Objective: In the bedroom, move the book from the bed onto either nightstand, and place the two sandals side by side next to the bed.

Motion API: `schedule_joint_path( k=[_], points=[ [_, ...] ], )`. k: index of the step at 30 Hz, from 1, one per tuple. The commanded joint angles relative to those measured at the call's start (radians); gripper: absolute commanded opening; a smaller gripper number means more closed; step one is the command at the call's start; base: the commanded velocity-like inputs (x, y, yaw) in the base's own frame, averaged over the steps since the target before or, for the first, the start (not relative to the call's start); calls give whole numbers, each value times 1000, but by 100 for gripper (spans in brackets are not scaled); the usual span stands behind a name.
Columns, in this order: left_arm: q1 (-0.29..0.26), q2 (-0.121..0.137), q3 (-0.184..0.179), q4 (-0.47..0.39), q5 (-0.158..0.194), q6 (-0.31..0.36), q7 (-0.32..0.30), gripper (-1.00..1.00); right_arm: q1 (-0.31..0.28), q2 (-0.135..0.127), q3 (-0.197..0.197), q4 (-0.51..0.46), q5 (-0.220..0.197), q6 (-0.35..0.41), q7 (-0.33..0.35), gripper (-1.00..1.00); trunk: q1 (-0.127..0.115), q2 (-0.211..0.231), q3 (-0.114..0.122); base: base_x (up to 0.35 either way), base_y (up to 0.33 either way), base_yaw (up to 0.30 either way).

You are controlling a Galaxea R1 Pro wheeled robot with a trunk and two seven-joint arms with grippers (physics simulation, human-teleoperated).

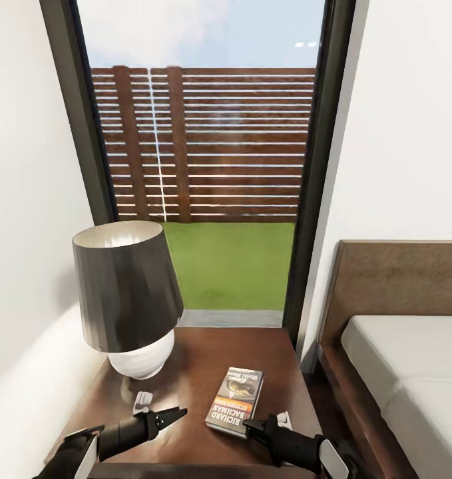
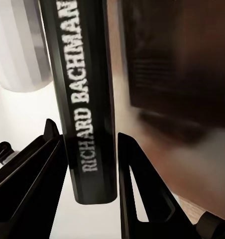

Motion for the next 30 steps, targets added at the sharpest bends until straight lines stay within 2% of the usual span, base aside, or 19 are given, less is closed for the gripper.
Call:
schedule_joint_path(
  k=[1, 6, 9, 30],
  points=[
    [0, 0, 1, 0, 2, 10, -4, 100, -1, 1, -6, -1, 1, 5, 2, -100, 0, 0, -1, 0, 0, 0],
    [0, 0, 1, 0, 2, 10, -4, 100, -1, 1, -6, -1, 1, 5, 2, -100, 0, 0, -1, 0, 0, 0],
    [0, 0, 1, 0, 3, 11, -4, 100, -1, 1, -6, -1, 1, 5, 2, -100, 11, -21, -10, 0, 0, 0],
    [0, 0, 1, 0, 3, 11, -4, 100, -1, 0, -6, -1, 0, 5, 2, -100, 11, -21, -10, 0, 0, 0]
  ],
)
